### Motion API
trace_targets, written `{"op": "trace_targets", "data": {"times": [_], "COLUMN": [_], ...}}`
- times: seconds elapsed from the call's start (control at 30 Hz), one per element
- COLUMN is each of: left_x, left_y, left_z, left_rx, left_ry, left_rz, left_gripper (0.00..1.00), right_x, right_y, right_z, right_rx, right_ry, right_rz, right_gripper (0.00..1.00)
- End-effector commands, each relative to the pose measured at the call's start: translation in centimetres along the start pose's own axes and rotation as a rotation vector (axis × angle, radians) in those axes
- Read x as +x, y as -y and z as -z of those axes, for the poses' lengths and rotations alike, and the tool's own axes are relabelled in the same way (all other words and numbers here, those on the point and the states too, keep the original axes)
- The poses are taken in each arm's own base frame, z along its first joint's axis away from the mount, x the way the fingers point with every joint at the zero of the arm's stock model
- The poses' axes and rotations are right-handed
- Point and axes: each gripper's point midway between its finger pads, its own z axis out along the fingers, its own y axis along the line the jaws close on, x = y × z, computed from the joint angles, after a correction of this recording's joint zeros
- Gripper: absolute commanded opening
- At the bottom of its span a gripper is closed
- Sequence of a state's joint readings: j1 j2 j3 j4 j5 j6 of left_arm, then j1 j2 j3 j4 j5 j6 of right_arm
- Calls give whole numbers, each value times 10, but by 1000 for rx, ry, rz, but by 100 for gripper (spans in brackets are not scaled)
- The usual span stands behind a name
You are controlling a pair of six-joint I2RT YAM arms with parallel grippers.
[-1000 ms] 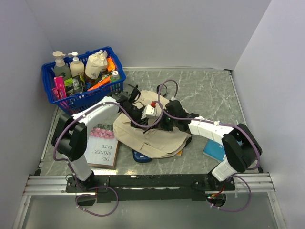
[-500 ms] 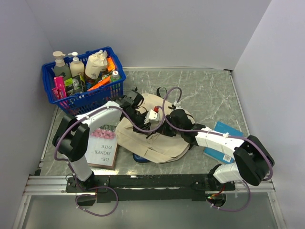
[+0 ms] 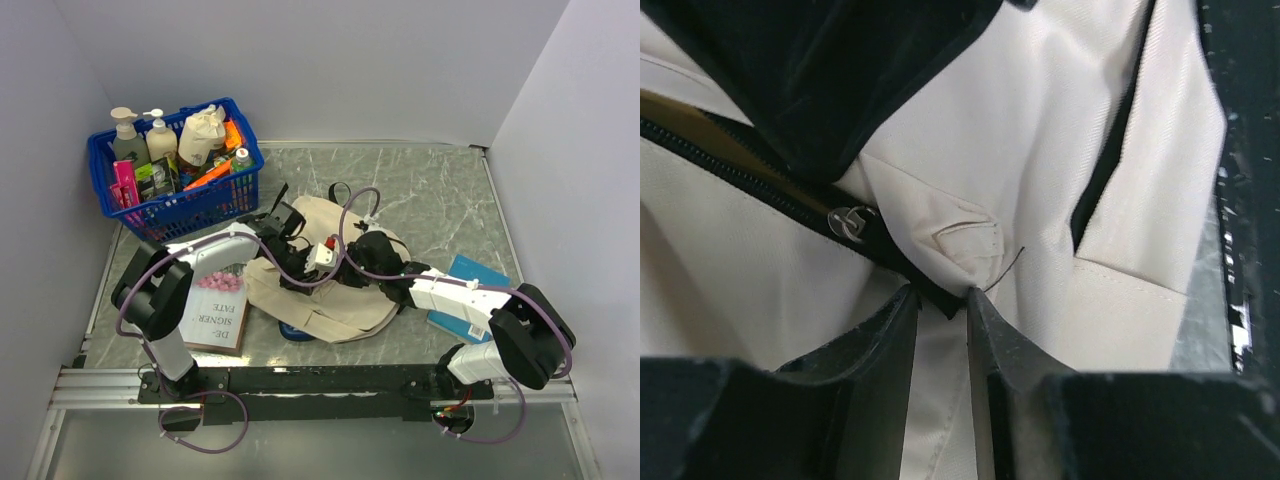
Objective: Pack the student bag
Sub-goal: Zip the student bag at the center of the board.
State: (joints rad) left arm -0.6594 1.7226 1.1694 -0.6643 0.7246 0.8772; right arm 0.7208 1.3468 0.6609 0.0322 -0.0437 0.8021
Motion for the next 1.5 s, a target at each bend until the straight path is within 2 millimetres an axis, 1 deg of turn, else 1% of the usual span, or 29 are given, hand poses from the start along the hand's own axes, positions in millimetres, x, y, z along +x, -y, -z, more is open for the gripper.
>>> {"op": "trace_targets", "data": {"times": [0.0, 0.03, 0.07, 0.17, 0.2, 0.27, 0.3, 0.43, 0.47, 0.5, 0.53, 0.57, 0.7, 0.8, 0.87, 0.93, 0.97, 1.03, 1.07, 1.13, 1.17, 1.2, 1.23, 1.3, 1.37, 1.43, 1.47], "left_x": [8, 8, 8, 10, 7, 8, 7, 0, -8, -13, -12, -19, -21, -29, -34, -34, -34, -32, -31, -28, -30, -27, -30, -32, -33, -37, -37], "left_y": [-11, -16, -28, -43, -50, -59, -62, -64, -67, -66, -64, -65, -64, -65, -63, -58, -53, -49, -47, -42, -37, -29, -26, -17, -16, -20, -21], "left_z": [-10, -10, -8, -5, -3, 1, 3, 9, 14, 15, 18, 20, 24, 30, 31, 29, 27, 26, 27, 29, 29, 29, 30, 29, 28, 29, 28], "left_rx": [-102, -127, -186, -271, -304, -356, -373, -375, -380, -363, -349, -344, -330, -324, -298, -271, -240, -220, -216, -196, -172, -139, -121, -70, -56, -57, -54], "left_ry": [-51, -55, -57, -77, -68, -79, -80, -78, -63, -46, -49, -38, -36, -7, 13, 13, 15, 9, 4, -6, 3, -6, -1, 16, 20, 26, 27], "left_rz": [3, 6, 21, 47, 41, 55, 53, 42, 37, 36, 52, 39, 32, 47, 54, 57, 52, 36, 31, 4, -6, 0, -47, -82, -120, -153, -167], "left_gripper": [32, 32, 31, 28, 22, 10, 1, 1, 1, 1, 1, 1, 1, 1, 1, 1, 1, 6, 12, 17, 23, 25, 27, 33, 39, 42, 54], "right_x": [-4, -3, -4, -5, -3, -3, -3, -2, -1, -1, -1, -1, 0, 2, 1, 1, 1, 1, 2, 1, 2, 2, 2, 2, 2, 2, 2], "right_y": [-15, -16, -16, -19, -19, -20, -21, -22, -22, -21, -21, -21, -19, -15, -15, -16, -15, -15, -15, -14, -14, -15, -15, -15, -15, -15, -14], "right_z": [4, 5, 5, 6, 6, 7, 7, 7, 6, 5, 6, 6, 5, 5, 6, 6, 6, 6, 6, 6, 6, 6, 6, 6, 7, 7, 7], "right_rx": [-62, -66, -68, -80, -81, -85, -87, -93, -90, -88, -89, -88, -81, -74, -75, -77, -73, -76, -75, -75, -75, -78, -79, -80, -82, -84, -81], "right_ry": [31, 31, 33, 38, 34, 34, 35, 32, 27, 25, 26, 27, 26, 25, 28, 28, 28, 29, 28, 32, 30, 31, 30, 29, 31, 32, 33], "right_rz": [51, 53, 55, 62, 64, 68, 71, 78, 79, 79, 79, 79, 84, 82, 82, 82, 83, 83, 80, 81, 80, 80, 82, 82, 82, 79, 78], "right_gripper": [0, 0, 0, 0, 0, 0, 0, 0, 0, 0, 0, 0, 0, 0, 0, 0, 0, 0, 0, 0, 0, 0, 0, 0, 0, 0, 0]}}
